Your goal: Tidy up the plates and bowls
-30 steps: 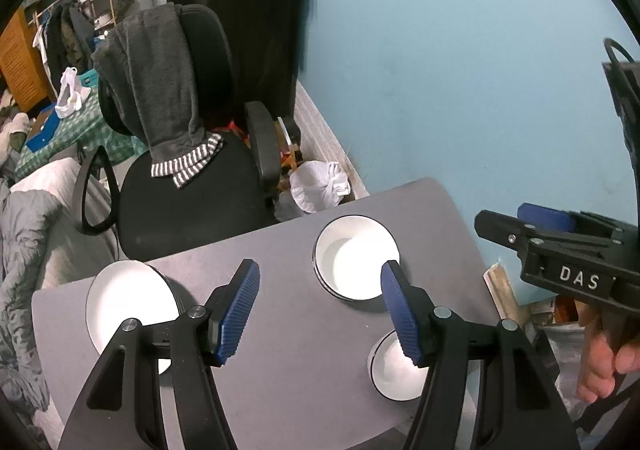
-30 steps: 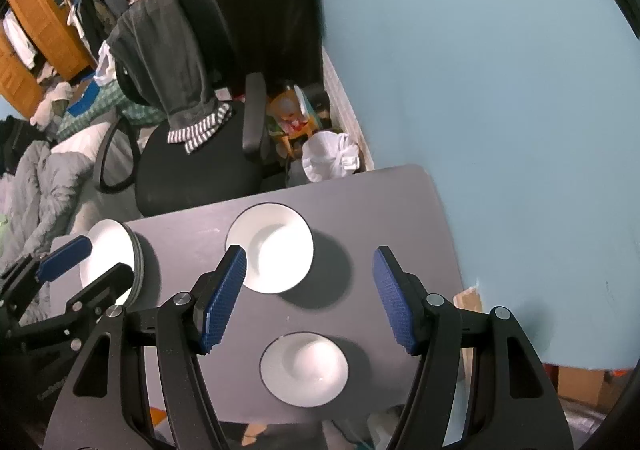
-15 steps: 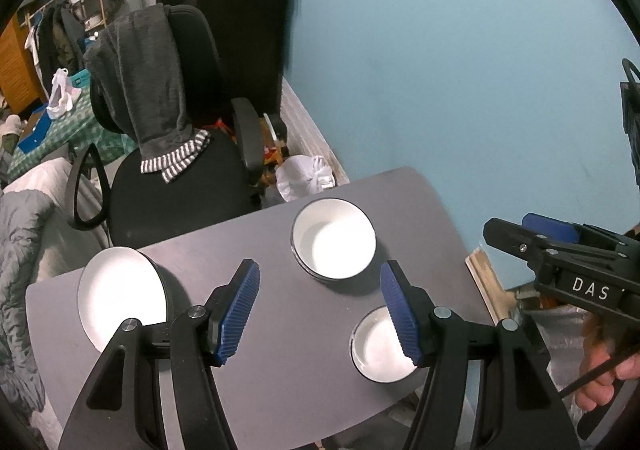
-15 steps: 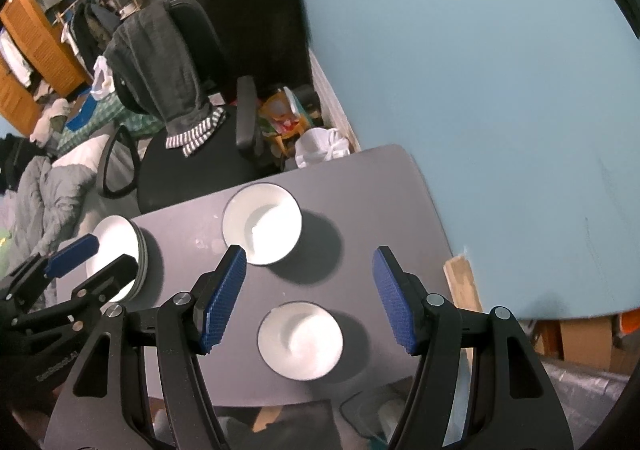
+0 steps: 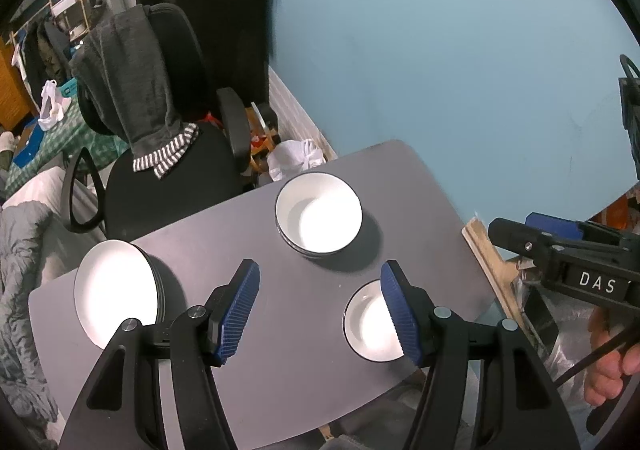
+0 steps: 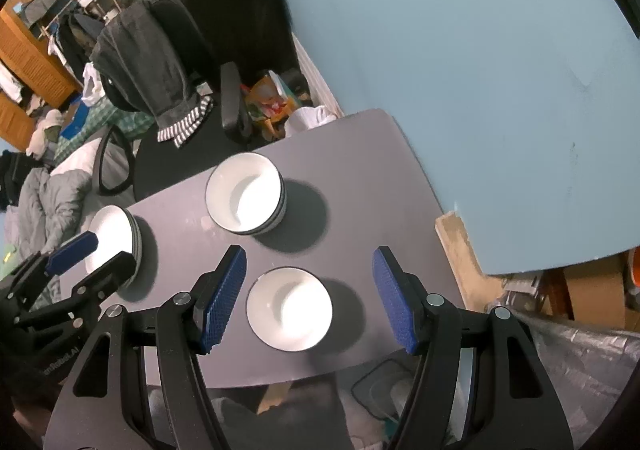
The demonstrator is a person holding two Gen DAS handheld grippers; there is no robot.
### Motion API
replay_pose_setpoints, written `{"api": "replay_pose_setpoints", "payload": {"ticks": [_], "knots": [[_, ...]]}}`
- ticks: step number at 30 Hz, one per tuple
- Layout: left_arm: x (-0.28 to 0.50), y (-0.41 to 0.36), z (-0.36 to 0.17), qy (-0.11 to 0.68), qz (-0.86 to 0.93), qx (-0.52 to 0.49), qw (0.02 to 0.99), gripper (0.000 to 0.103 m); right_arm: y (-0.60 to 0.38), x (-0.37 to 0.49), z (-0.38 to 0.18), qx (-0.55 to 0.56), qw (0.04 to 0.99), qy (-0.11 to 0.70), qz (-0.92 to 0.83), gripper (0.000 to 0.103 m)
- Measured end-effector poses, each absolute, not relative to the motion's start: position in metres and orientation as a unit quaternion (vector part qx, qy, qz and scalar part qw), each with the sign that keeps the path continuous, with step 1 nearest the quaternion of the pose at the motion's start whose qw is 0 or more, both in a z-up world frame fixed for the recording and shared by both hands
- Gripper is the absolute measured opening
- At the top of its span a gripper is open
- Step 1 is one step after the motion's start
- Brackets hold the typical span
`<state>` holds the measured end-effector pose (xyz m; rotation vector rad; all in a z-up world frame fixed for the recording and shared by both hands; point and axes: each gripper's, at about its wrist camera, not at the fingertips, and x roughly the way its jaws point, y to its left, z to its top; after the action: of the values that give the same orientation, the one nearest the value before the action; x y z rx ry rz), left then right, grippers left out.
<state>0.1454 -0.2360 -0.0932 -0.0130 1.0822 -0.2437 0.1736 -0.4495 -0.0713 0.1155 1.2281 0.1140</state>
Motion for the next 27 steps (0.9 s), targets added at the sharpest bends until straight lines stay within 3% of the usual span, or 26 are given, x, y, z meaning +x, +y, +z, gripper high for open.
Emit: {"api": "replay_pose_setpoints", "payload": {"ticks": [13, 27], "knots": [[0.144, -0.255, -0.12, 0.534, -0.136, 0.025, 0.834, 0.064, -0.462, 0.163, -0.093, 0.068, 0.806, 0.586, 0.034, 0.065], [0.148, -0.27, -0.189, 0.579, -0.164, 0.065, 0.796, 0.064, -0.472, 0.153, -0.163, 0.061, 0.783, 0.618, 0.029, 0.065]]}}
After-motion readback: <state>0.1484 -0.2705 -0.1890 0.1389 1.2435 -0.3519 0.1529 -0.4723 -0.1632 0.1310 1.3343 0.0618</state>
